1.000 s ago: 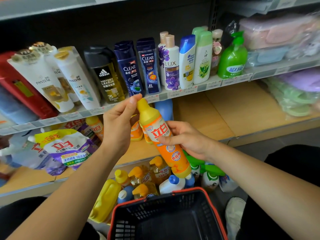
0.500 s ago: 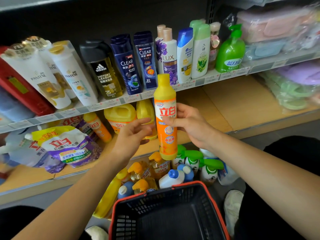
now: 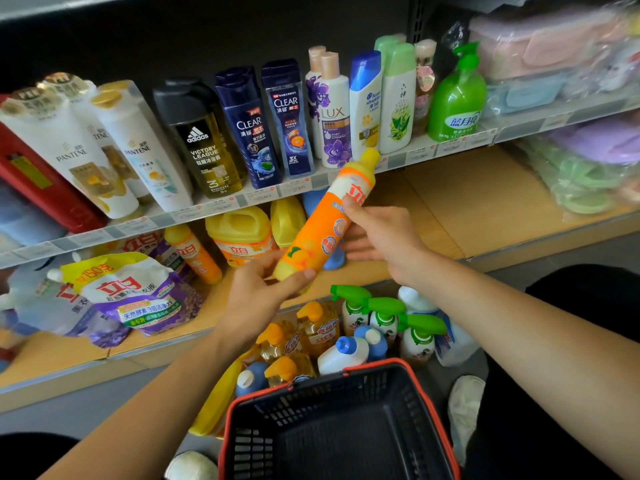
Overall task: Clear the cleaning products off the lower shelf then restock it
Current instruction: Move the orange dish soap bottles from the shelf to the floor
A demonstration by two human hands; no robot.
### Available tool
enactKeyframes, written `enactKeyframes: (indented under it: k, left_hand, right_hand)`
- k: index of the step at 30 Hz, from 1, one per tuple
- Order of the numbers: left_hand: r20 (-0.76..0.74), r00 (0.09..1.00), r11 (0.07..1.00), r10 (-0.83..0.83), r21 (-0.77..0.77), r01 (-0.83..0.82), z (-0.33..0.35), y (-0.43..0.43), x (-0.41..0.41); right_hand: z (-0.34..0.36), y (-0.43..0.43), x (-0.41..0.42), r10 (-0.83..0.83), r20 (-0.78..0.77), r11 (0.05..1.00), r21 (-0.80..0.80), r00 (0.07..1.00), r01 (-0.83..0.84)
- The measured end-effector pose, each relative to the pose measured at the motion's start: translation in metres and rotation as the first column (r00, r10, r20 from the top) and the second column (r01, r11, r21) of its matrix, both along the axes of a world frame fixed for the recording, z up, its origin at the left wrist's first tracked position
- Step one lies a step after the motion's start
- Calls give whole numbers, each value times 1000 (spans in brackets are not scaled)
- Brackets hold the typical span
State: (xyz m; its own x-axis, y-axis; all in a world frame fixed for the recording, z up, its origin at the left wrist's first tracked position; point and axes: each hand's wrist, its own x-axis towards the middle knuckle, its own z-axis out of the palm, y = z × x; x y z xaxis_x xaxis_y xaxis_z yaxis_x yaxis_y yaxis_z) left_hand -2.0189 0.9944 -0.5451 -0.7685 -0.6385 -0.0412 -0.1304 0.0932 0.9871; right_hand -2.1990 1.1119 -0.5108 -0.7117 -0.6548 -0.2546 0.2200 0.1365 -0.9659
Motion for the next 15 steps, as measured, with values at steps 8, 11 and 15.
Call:
enactKeyframes:
  k: [8,11,15]
  left_hand:
    - [-74,995,939,69,-332,-90,25,-13,7]
    - [-64,998,914,6,-404,-31,27,-1,6]
    - [-110,992,892,-69,-452,12,31,5,6]
  right_hand:
    - [-11,2,2,257,-660,961,97,706,-259]
    - [-19,-1,9,583,-530,803,258,616,-538]
    - [-25,0,13,623,-507,752,179,596,-634]
